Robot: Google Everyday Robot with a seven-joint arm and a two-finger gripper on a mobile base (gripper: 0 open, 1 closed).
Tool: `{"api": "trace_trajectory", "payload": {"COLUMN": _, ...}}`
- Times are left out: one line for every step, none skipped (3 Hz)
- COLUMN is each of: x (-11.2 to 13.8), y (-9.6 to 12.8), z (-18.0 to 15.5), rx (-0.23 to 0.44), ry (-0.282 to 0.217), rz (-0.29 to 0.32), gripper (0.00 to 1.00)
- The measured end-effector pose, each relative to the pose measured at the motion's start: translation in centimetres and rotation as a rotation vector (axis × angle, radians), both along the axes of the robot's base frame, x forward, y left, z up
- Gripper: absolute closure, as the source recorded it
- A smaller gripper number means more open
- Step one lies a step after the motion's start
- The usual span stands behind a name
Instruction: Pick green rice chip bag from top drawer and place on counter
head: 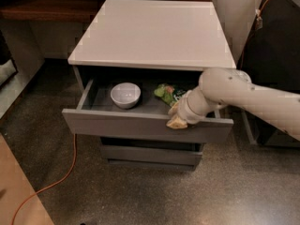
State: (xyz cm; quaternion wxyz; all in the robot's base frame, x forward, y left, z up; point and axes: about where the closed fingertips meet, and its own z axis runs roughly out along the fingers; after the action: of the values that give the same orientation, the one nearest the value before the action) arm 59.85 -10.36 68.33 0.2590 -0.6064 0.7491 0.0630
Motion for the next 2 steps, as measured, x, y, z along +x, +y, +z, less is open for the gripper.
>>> {"api": "trace_trajectory", "payload": {"x": -0.94, "y": 0.10, "z": 0.24, "rx": 0.011, "ry": -0.004, "rz": -0.010, "gripper": 1.00}}
{"api": "trace_trajectory", "payload": {"x": -0.95, "y": 0.10, "z": 0.24, "rx": 0.011, "ry": -0.004, "rz": -0.010, "gripper": 1.00}}
